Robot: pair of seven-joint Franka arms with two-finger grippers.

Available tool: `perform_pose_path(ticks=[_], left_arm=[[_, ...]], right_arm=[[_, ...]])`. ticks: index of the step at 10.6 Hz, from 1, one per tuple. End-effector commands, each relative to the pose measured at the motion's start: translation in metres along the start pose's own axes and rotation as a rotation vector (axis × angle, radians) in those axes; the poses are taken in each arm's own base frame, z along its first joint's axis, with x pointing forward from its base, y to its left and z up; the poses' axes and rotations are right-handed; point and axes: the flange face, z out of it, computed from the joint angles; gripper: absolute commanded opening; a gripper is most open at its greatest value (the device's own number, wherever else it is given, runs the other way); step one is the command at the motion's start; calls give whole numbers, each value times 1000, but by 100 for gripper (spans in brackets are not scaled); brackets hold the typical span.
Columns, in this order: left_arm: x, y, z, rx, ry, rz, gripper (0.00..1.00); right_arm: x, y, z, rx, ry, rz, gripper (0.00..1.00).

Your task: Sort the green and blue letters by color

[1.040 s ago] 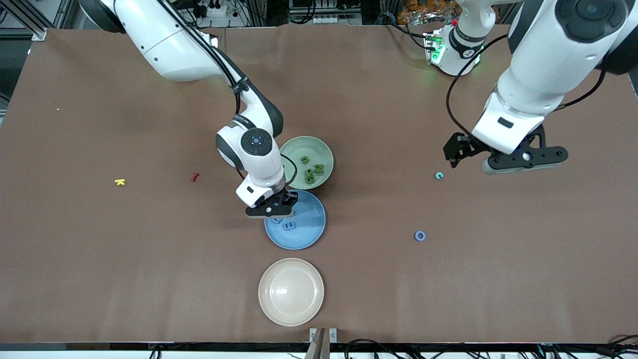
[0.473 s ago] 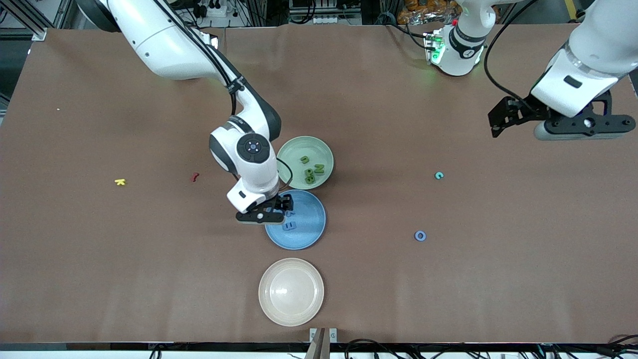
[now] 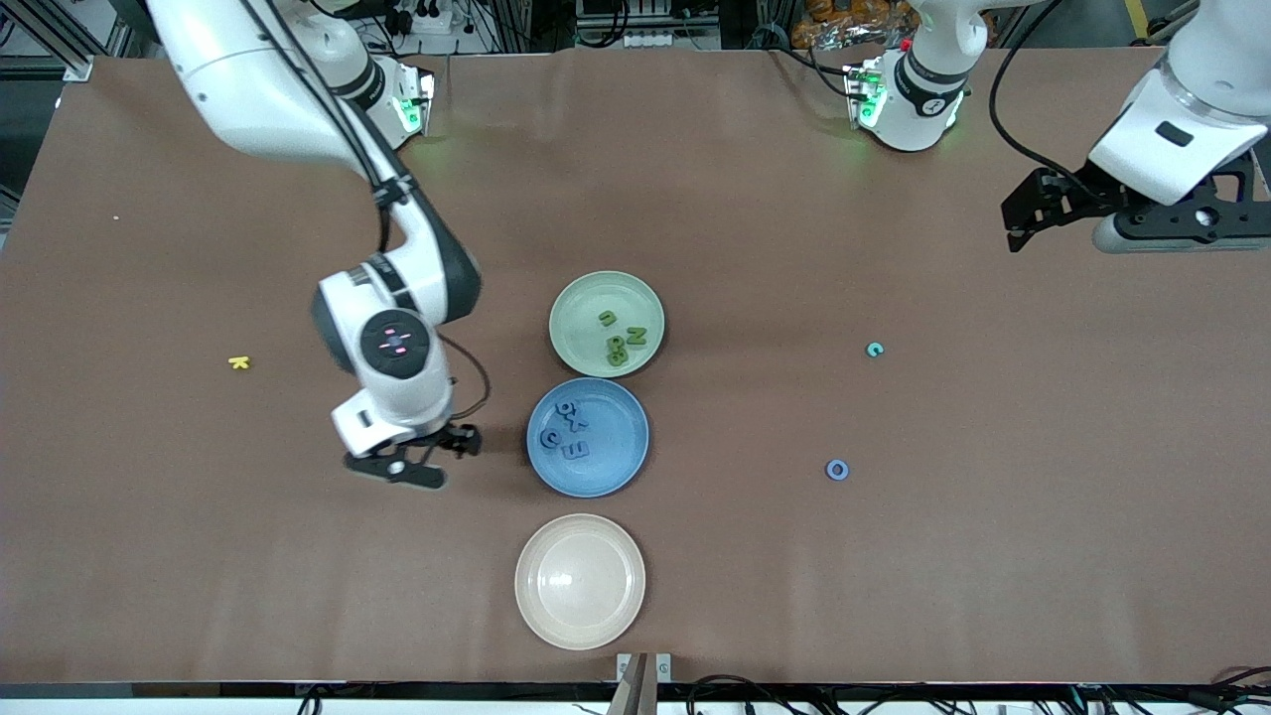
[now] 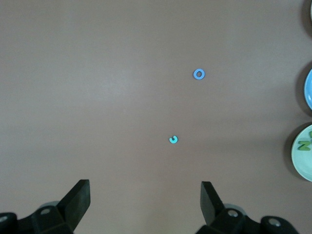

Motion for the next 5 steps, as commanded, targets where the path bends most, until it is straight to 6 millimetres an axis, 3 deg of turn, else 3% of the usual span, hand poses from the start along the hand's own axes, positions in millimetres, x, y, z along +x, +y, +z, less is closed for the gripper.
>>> perform_pose_path(ticks=[1, 5], left_arm=[[0, -39, 4, -48, -15, 9, 100], [0, -63, 4, -48, -20, -5, 100]], right_arm=[[29, 69, -10, -18, -20, 13, 100], [54, 161, -45, 25, -94, -19, 100]])
